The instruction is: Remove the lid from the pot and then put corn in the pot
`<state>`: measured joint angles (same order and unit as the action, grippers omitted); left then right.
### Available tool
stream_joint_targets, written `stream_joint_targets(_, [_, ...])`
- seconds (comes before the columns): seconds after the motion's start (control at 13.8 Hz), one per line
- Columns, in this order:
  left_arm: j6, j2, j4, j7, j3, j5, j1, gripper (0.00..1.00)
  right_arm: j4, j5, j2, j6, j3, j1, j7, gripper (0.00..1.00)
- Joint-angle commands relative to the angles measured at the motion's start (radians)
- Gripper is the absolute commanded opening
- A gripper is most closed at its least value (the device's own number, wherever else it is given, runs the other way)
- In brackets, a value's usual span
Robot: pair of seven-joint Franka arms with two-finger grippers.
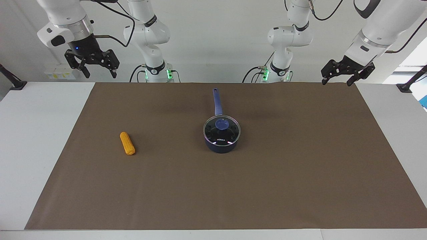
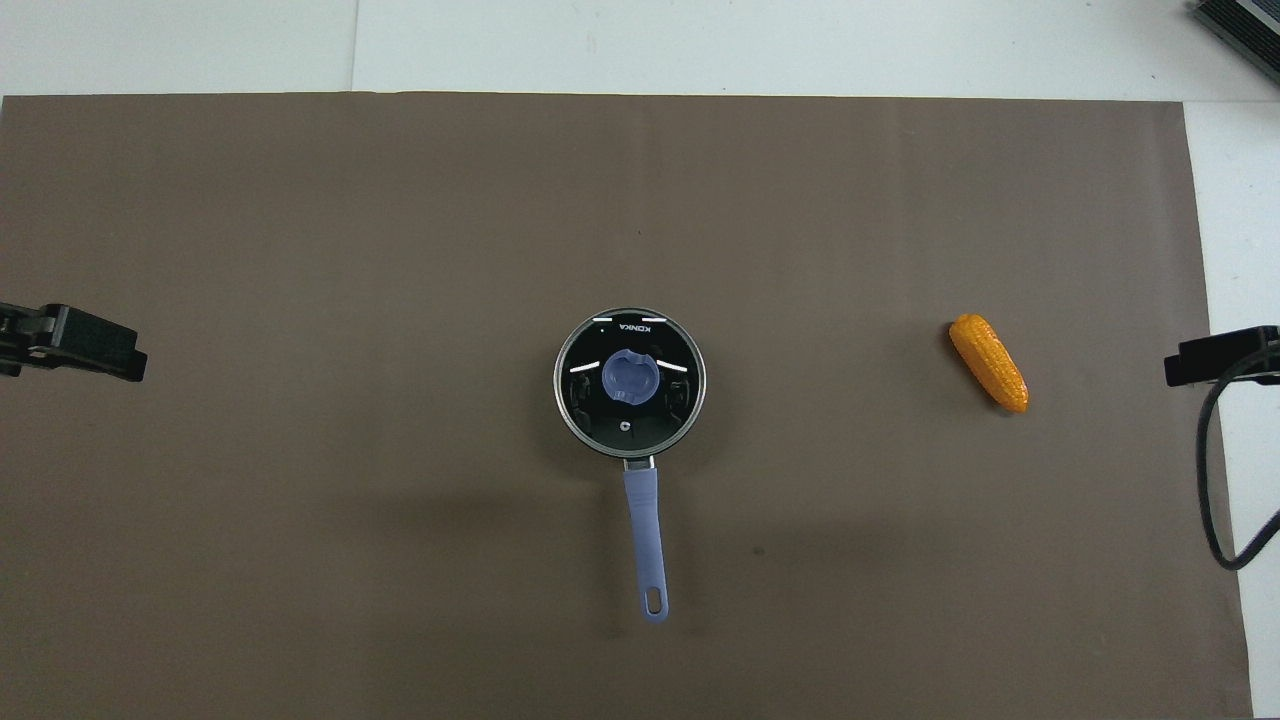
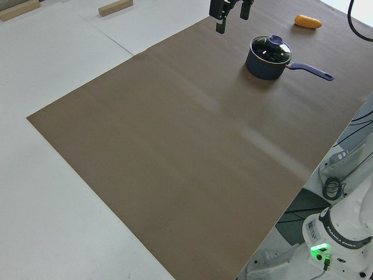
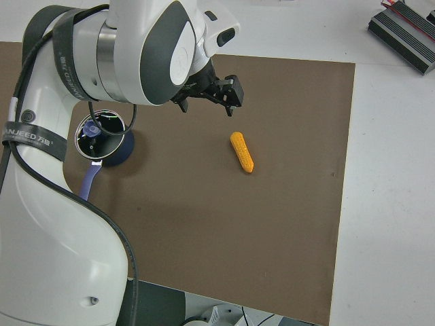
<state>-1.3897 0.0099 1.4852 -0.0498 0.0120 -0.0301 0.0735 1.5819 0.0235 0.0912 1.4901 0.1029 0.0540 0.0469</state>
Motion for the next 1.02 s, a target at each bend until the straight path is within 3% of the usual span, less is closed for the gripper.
stream_joint_targets(0.0, [-0.027, -0.03, 0.047, -0.007, 0.006, -0.016, 0.012, 1.0, 0.032, 0.013, 0.028, 0.004, -0.005, -0.013, -0.01, 1.0])
stream_joint_targets(0.36, [-0.116, -0.031, 0.15, -0.004, 0.008, -0.016, 0.089, 1.0, 0.021, 0.015, 0.031, -0.031, 0.003, -0.014, -0.007, 1.0])
stream_joint_targets(0.58, [-0.193, -0.028, 0.213, 0.007, 0.006, -0.016, 0.121, 1.0, 0.049, 0.012, 0.013, 0.012, 0.006, -0.016, 0.017, 1.0])
stream_joint_targets(0.8, [-0.253, -0.01, 0.246, 0.086, 0.006, -0.016, 0.186, 1.0, 0.212, 0.007, -0.005, 0.232, 0.006, -0.017, 0.235, 1.0])
stream_joint_targets(0.94, [-0.296, -0.004, 0.286, 0.196, 0.006, -0.016, 0.259, 1.0, 0.271, -0.002, -0.085, 0.338, 0.004, -0.017, 0.271, 1.0])
